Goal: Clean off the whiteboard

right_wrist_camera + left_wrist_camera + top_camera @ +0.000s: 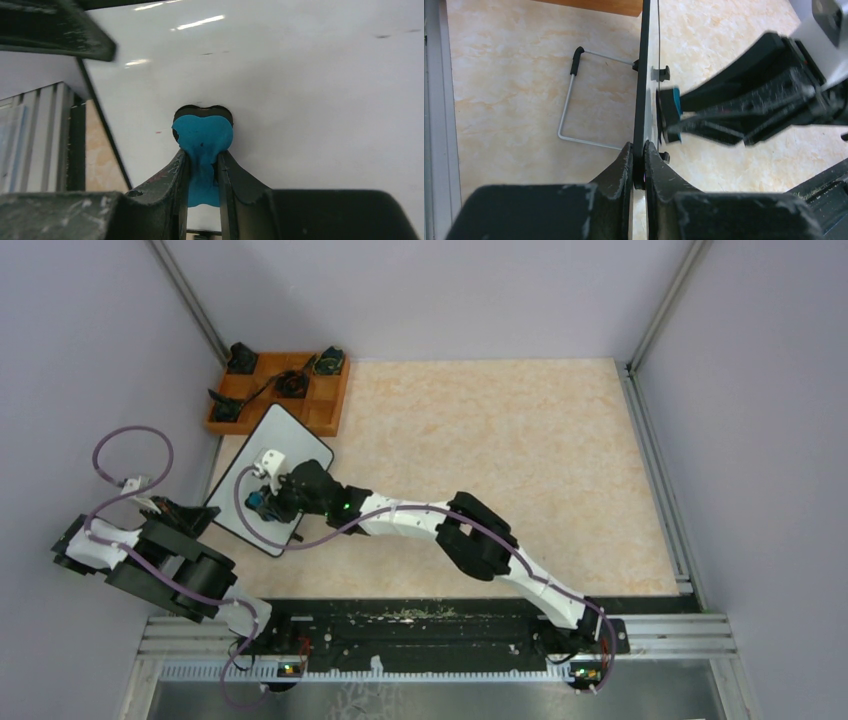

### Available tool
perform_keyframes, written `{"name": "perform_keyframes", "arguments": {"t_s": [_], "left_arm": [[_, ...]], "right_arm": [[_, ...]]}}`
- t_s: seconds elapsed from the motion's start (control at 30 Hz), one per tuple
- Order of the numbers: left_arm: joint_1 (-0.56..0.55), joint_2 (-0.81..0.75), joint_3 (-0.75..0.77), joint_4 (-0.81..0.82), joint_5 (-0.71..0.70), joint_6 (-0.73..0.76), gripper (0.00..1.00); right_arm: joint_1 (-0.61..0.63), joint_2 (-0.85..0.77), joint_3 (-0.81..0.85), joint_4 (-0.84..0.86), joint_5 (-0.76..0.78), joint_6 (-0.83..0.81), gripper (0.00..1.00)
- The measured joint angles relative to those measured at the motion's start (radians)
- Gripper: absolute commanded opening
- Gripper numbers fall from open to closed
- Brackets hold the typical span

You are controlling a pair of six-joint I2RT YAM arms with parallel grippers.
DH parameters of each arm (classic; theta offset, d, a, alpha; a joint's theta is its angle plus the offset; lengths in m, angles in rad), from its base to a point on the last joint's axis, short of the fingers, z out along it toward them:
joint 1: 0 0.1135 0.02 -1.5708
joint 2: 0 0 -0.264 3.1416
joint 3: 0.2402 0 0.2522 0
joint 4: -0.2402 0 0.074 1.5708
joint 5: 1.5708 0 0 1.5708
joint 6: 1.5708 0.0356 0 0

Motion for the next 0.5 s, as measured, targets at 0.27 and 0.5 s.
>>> {"name": "perform_keyframes", "arguments": {"t_s": [0.27,0.5], "left_arm": [[0.000,0.000,0.000,0.002,-0.001,0.001,0.00],[0.001,0.000,-0.005,0.014,0.005,0.002,0.00]], "right_arm": [[0.106,0.036,0.034,-0.005,0.000,-0.006,0.00],[0.100,0.057,0.097,-0.071,-0.020,-0.008,0.00]]}}
